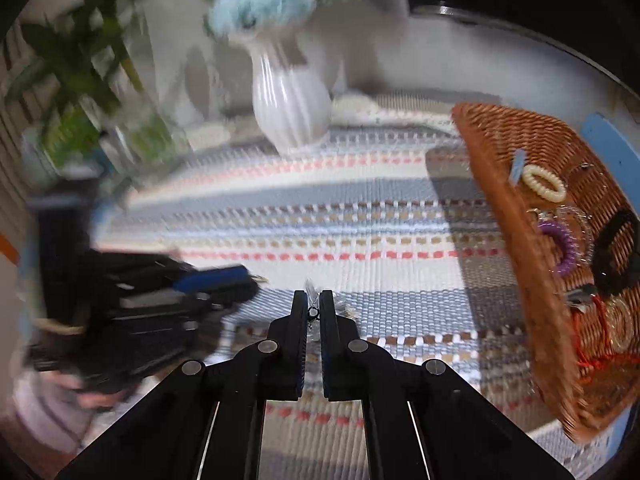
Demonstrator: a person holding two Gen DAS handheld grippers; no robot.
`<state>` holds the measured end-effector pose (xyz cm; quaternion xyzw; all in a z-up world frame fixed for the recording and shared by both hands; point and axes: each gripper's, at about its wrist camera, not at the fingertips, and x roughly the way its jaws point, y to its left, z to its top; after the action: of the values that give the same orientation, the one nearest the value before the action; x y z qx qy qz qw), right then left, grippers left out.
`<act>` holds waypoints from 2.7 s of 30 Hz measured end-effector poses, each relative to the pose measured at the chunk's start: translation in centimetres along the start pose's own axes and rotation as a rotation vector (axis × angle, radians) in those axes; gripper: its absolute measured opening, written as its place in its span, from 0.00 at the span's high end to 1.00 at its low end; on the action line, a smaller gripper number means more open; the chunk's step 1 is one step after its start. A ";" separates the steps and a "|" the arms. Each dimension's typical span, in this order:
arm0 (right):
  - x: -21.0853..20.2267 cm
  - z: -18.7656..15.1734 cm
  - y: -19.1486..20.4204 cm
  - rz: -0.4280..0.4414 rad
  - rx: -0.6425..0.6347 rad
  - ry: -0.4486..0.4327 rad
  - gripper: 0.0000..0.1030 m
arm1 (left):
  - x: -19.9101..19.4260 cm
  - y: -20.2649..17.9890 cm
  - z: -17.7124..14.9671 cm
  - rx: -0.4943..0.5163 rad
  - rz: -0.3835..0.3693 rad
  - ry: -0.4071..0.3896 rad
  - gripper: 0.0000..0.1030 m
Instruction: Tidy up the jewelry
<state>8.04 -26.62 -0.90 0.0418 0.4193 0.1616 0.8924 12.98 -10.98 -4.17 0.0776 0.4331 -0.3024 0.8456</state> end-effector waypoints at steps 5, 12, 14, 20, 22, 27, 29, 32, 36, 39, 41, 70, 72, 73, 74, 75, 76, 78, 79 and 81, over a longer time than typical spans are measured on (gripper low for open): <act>-4.1 0.3 -0.1 0.082 0.031 -0.073 0.95 | 0.2 0.2 0.0 -0.014 -0.013 0.012 0.92; -4.3 -1.9 -0.6 0.021 0.051 -0.036 0.95 | 0.2 0.3 -0.2 -0.019 -0.014 0.012 0.92; -3.8 -2.8 -1.2 -0.060 0.040 -0.012 0.95 | 0.1 0.1 -0.2 -0.012 -0.008 0.011 0.92; -3.9 -4.5 -3.6 -0.192 0.050 0.014 0.90 | 0.2 0.0 -0.2 0.003 -0.001 0.009 0.92; -4.3 -4.9 -4.2 -0.171 0.066 0.018 0.72 | 0.3 0.0 -0.2 0.002 -0.002 0.010 0.92; -5.1 -5.9 -2.1 -0.074 -0.028 0.024 0.68 | 0.3 -0.3 -0.2 0.020 0.002 0.008 0.92; -4.3 -6.4 -0.3 -0.027 -0.087 0.056 0.68 | 0.4 -0.5 -0.2 0.027 0.005 0.008 0.92; -2.5 -7.0 1.7 -0.056 -0.178 0.106 0.68 | 0.4 -0.4 -0.2 0.027 0.001 0.008 0.92; -0.9 -7.2 2.0 -0.093 -0.210 0.134 0.68 | 0.4 -0.1 -0.1 0.026 -0.008 0.007 0.92; -0.1 -7.2 1.8 -0.114 -0.215 0.147 0.69 | 0.3 -0.1 -0.2 0.023 -0.017 0.006 0.92; -0.2 -7.2 2.2 -0.136 -0.228 0.151 0.73 | 0.2 -0.1 -0.3 0.027 -0.025 0.004 0.92; -14.7 5.4 -12.9 -0.142 0.178 -0.268 0.90 | -1.6 -10.4 16.5 0.143 -0.147 -0.193 0.92; -13.4 6.9 -14.8 -0.139 0.201 -0.254 0.90 | 0.9 -10.9 18.3 0.137 -0.154 -0.173 0.92; -12.3 7.8 -15.8 -0.145 0.212 -0.241 0.90 | 2.0 -11.0 18.9 0.130 -0.155 -0.165 0.92; -11.3 8.4 -16.6 -0.150 0.219 -0.229 0.90 | 3.3 -10.9 19.6 0.121 -0.160 -0.151 0.92; -10.1 9.0 -17.4 -0.152 0.227 -0.216 0.90 | 4.3 -11.0 20.2 0.117 -0.158 -0.140 0.92; -9.0 9.7 -18.2 -0.156 0.236 -0.200 0.90 | 5.1 -11.1 20.5 0.116 -0.155 -0.134 0.92; -7.0 10.8 -19.8 -0.171 0.260 -0.171 0.90 | 6.5 -11.1 21.1 0.122 -0.160 -0.126 0.92; -6.0 11.3 -20.4 -0.181 0.274 -0.155 0.90 | 7.3 -11.2 21.3 0.122 -0.158 -0.120 0.92; -4.2 11.9 -21.5 -0.208 0.298 -0.131 0.90 | 8.5 -11.2 21.7 0.120 -0.156 -0.106 0.92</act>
<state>20.00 -47.60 5.35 0.1404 0.3818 0.0016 0.9135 25.10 -32.27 3.97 0.0778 0.3735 -0.3965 0.8350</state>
